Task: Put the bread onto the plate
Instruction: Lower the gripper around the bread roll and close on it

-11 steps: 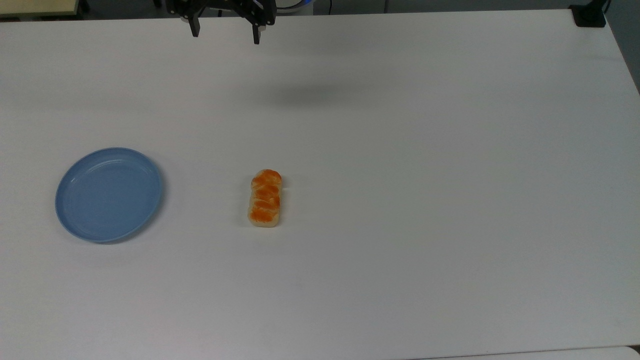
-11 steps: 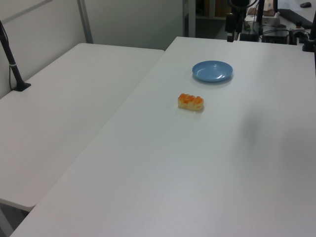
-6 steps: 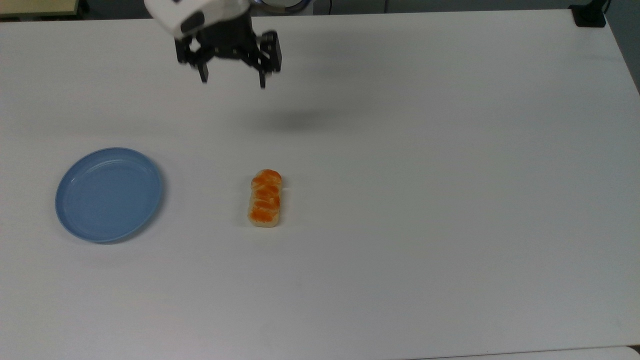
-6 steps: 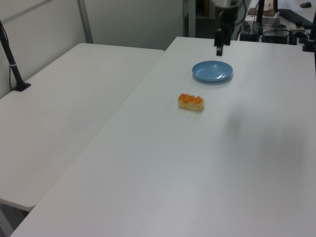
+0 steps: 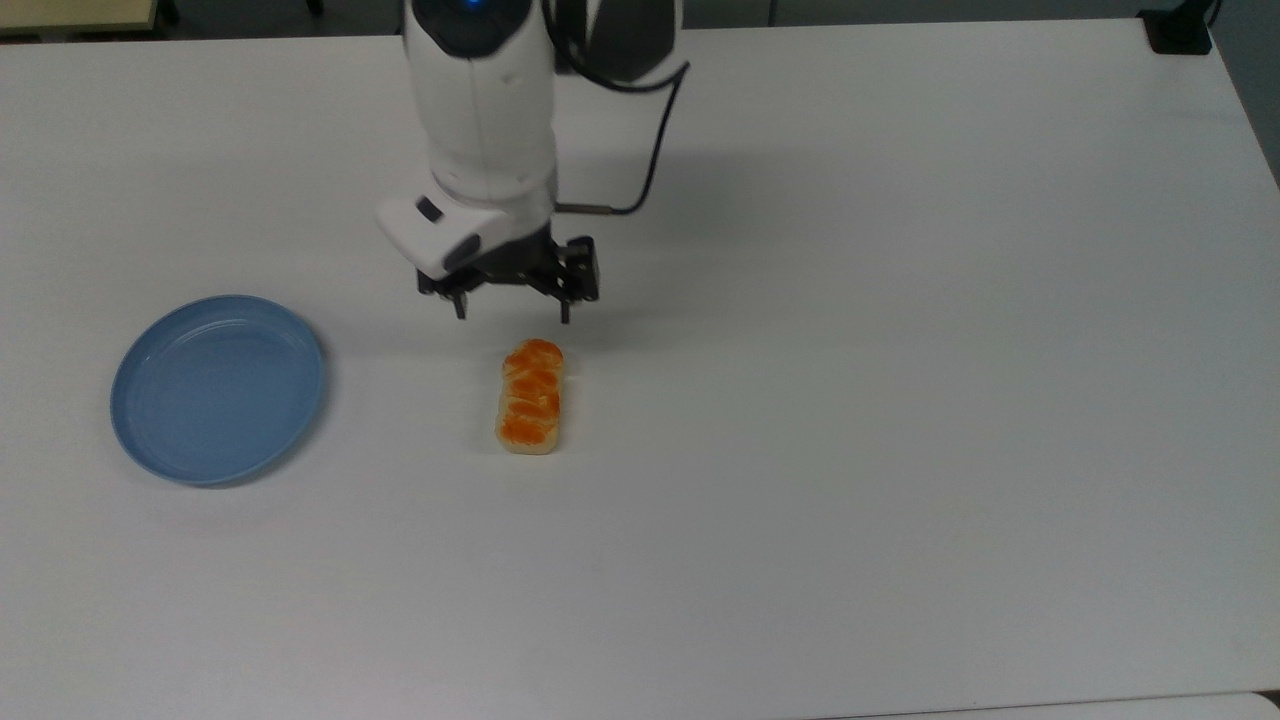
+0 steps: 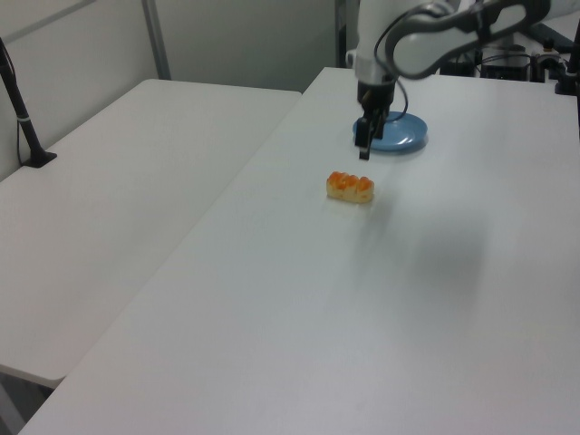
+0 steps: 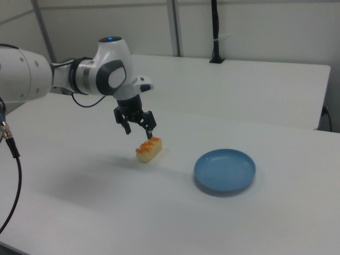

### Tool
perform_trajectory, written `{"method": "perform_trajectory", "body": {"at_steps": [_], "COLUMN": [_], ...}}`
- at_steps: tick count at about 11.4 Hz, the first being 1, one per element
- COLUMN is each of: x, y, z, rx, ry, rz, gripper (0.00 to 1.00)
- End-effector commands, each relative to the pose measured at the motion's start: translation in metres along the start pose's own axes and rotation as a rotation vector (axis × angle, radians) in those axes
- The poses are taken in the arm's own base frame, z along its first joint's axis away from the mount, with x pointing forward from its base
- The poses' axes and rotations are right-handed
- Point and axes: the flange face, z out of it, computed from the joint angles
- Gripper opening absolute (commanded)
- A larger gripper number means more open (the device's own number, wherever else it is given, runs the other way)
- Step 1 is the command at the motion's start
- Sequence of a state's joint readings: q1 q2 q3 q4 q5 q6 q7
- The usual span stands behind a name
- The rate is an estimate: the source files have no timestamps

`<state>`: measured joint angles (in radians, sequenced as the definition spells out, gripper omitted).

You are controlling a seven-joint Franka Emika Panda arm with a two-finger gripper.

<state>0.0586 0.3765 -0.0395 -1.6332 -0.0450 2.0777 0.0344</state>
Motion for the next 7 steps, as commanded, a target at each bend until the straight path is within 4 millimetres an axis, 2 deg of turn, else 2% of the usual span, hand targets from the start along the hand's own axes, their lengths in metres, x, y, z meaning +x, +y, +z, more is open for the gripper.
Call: {"method": "perform_trajectory", "body": {"at_steps": [1, 5, 6, 7], "x": [0.025, 0.035, 0.037, 0.036], "y": [-0.023, -0.025, -0.027, -0.029], "z": [0.044, 0.072, 0.085, 0.095], "rx": [-0.003, -0.009, -0.010, -0.010], "ry": [0.028, 0.034, 0.041, 0.029], "rz": [0.062, 0.067, 0.067, 0.065], "gripper": [1.00, 1.00, 0.93, 0.74]}}
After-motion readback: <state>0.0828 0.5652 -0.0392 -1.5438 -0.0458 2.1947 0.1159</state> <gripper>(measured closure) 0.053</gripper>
